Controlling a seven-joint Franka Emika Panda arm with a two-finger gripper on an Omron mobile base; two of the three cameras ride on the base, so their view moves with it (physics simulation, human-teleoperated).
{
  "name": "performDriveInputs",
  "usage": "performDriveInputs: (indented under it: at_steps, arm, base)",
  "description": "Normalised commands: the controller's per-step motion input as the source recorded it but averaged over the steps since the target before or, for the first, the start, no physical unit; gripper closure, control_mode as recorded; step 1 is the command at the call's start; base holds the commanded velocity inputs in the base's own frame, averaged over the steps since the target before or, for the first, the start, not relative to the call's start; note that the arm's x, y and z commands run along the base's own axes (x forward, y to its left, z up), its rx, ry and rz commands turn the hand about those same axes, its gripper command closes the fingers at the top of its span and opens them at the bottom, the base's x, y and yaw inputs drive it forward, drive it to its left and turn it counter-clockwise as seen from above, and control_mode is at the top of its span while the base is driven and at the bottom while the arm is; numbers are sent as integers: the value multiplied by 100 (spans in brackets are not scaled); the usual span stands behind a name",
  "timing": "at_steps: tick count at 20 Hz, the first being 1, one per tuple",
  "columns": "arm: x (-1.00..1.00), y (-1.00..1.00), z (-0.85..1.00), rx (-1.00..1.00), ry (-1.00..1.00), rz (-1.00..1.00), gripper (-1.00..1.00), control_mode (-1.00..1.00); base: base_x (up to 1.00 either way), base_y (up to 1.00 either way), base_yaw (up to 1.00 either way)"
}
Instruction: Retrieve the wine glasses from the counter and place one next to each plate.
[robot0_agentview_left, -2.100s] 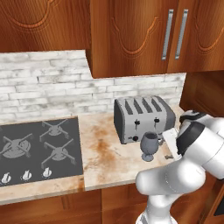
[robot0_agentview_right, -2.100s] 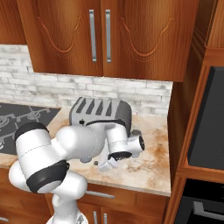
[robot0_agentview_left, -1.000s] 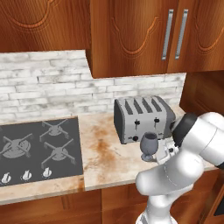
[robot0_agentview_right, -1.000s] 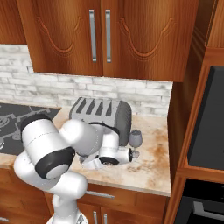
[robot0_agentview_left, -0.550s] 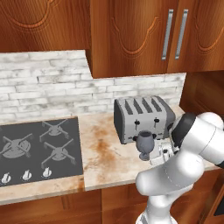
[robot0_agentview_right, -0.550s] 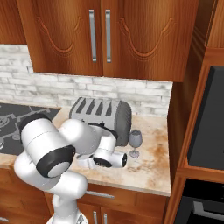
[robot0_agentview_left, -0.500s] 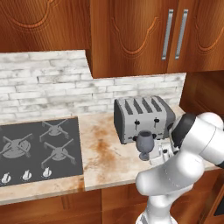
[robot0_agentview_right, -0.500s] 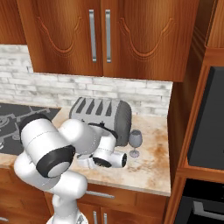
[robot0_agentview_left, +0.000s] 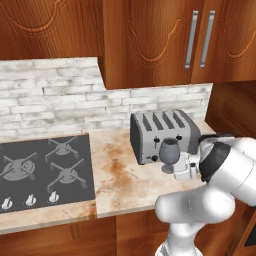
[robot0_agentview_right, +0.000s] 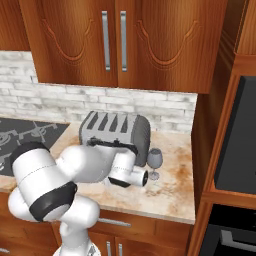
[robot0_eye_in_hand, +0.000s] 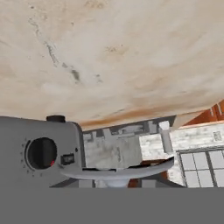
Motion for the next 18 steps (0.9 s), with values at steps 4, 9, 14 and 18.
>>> performDriveInputs:
  at_steps: [4, 9, 14, 18]
  arm:
    - [0, 14, 100, 0, -11, -12, 100, -100]
    - [-12, 17, 100, 0, -10, -12, 100, -100]
    - [-12, 10, 92, 0, -2, -10, 100, -100]
    - [-6, 0, 69, -5, -1, -9, 100, -100]
  base:
    - [0, 0, 0]
    - [0, 0, 0]
    - [0, 0, 0]
    - [0, 0, 0]
